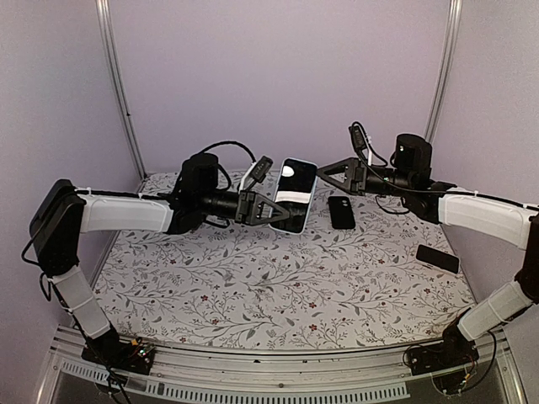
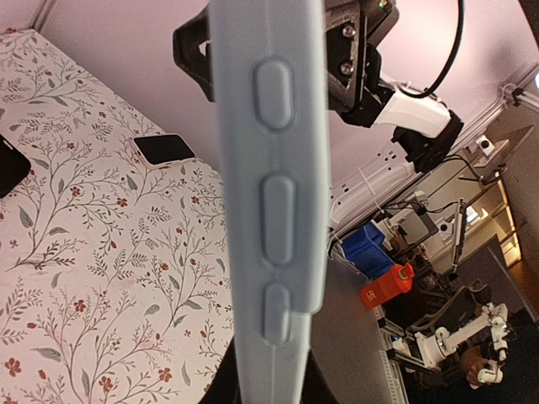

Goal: Take the phone out of the phone case
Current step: Remove the top right corner of the phone case from itself.

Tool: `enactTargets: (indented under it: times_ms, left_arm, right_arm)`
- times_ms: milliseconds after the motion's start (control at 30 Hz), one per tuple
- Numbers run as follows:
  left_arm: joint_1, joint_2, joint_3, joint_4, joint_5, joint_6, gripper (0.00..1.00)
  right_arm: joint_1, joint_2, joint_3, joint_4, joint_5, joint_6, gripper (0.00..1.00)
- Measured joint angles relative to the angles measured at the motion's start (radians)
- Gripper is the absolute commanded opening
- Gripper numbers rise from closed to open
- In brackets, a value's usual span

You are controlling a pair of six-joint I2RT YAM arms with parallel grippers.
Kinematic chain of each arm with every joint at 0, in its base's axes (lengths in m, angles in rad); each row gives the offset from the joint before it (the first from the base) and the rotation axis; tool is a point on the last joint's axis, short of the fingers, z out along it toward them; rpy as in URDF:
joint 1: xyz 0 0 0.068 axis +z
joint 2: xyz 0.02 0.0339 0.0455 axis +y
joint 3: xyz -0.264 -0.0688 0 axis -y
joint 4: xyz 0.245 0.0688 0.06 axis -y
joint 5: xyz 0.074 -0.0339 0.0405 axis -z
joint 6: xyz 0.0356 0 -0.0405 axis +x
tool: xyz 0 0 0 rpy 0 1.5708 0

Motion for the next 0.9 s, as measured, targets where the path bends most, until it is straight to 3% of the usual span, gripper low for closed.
enactTargets:
  times_ms: [900]
  left_arm:
    - [-0.010, -0.003, 0.000, -0.011, -0.030, -0.014, 0.00]
  right_arm:
    - [-0.017, 0.018, 0.013, -0.022, -0.009, 0.046, 0.46]
